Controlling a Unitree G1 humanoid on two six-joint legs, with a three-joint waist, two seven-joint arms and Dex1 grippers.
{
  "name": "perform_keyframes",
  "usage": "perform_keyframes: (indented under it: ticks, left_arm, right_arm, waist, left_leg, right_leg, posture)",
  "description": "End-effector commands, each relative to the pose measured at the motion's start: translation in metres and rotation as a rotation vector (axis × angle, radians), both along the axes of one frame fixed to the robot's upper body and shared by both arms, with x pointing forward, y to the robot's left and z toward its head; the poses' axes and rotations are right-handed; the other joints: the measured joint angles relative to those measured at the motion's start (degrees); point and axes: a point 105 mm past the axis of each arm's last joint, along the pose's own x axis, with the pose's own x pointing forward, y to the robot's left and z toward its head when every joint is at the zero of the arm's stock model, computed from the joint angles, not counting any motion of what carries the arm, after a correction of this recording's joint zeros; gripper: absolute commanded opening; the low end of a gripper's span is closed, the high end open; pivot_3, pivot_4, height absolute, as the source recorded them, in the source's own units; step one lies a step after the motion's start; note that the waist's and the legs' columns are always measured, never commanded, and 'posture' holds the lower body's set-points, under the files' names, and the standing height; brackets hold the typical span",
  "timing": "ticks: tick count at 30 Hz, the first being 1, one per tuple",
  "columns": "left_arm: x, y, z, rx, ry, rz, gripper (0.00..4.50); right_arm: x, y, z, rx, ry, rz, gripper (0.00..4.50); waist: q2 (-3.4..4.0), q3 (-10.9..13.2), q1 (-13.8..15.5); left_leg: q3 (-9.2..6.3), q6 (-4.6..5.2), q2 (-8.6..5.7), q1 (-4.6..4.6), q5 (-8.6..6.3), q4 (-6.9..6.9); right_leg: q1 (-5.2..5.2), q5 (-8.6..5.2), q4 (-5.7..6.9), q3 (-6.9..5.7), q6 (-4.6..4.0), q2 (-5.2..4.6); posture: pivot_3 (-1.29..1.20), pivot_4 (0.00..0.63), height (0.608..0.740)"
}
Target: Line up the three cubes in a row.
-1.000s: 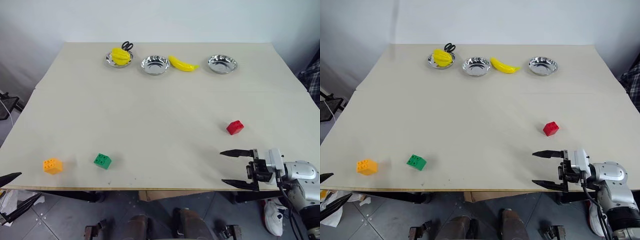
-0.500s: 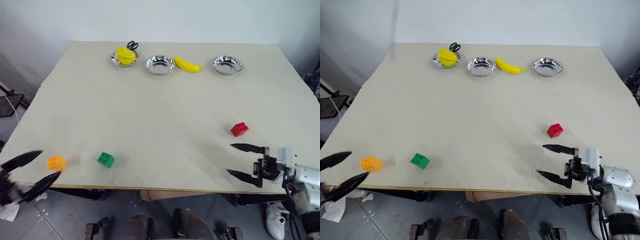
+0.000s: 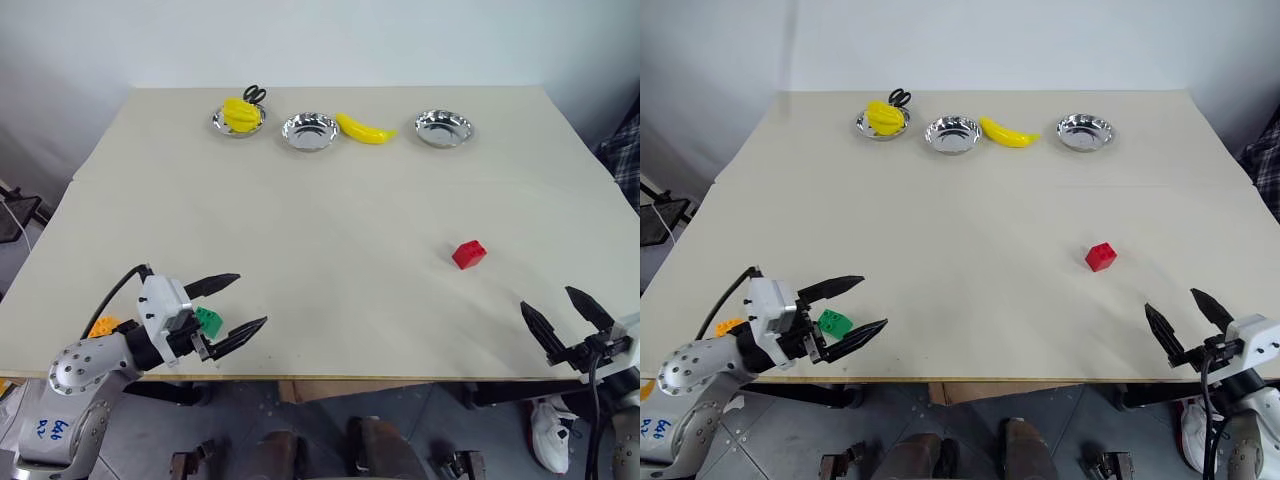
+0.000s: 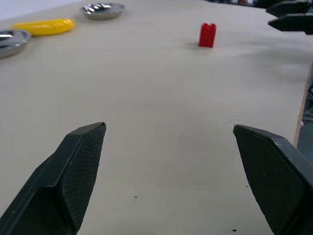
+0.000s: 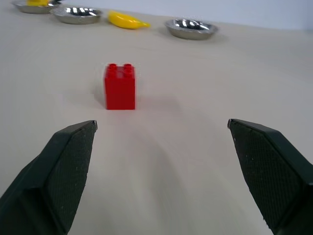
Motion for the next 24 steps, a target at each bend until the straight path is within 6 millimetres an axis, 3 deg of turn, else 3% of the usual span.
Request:
perform_keyframes:
  ticks: [1,7,11,19,22,24]
  left_arm:
    - [-0.003,-0.005,0.009,0.009,-0.058,-0.032,4.43]
    - [-0.005,-0.011,0.009,0.040,-0.072,-0.102,4.43]
    - [-0.004,-0.014,0.013,0.043,-0.078,-0.141,4.43]
    - [-0.003,-0.018,0.014,0.058,-0.124,-0.127,4.43]
    - [-0.002,-0.017,0.014,0.059,-0.137,-0.118,4.50]
    - [-0.001,-0.017,0.014,0.060,-0.142,-0.115,4.50]
  right_arm:
    - [0.023,0.021,0.017,-0.025,0.026,0.029,4.50]
    - [0.056,0.041,0.025,-0.049,0.073,0.058,4.50]
    - [0.082,0.043,0.025,-0.098,0.113,0.030,4.50]
    - [0.105,0.050,0.017,-0.096,0.193,0.063,4.50]
    - [0.107,0.053,0.020,-0.076,0.175,0.081,3.89]
    - [0.108,0.054,0.021,-0.077,0.172,0.089,3.23]
  waist:
    - [0.00,0.0,0.0]
    - [0.00,0.0,0.7]
    - [0.00,0.0,0.6]
    - [0.01,0.0,0.2]
    - [0.00,0.0,0.3]
    - [0.01,0.0,0.3]
  left_leg:
    - [0.00,0.02,0.00,0.02,0.01,0.01]
    - [-0.02,-0.04,-0.01,0.02,0.14,0.02]
    - [0.00,-0.03,-0.03,-0.06,0.14,0.05]
    - [-0.03,-0.04,-0.02,-0.22,0.14,0.04]
    - [-0.03,-0.04,-0.02,-0.22,0.14,0.04]
    - [-0.03,-0.04,-0.02,-0.22,0.14,0.05]
  right_leg:
    - [0.01,-0.01,0.02,0.01,-0.01,0.00]
    - [0.01,-0.02,0.04,0.02,-0.04,-0.01]
    - [-0.04,-0.02,0.00,0.01,-0.04,-0.02]
    - [-0.22,0.00,0.04,-0.06,-0.01,-0.01]
    - [-0.22,0.00,0.05,-0.06,-0.01,-0.01]
    - [-0.22,0.00,0.05,-0.06,-0.01,-0.01]
  posture:
    - [0.00,0.150,0.740]
    - [0.00,0.150,0.740]
    - [0.00,0.150,0.740]
    - [0.00,0.150,0.740]
    - [0.00,0.150,0.740]
    - [0.00,0.150,0.740]
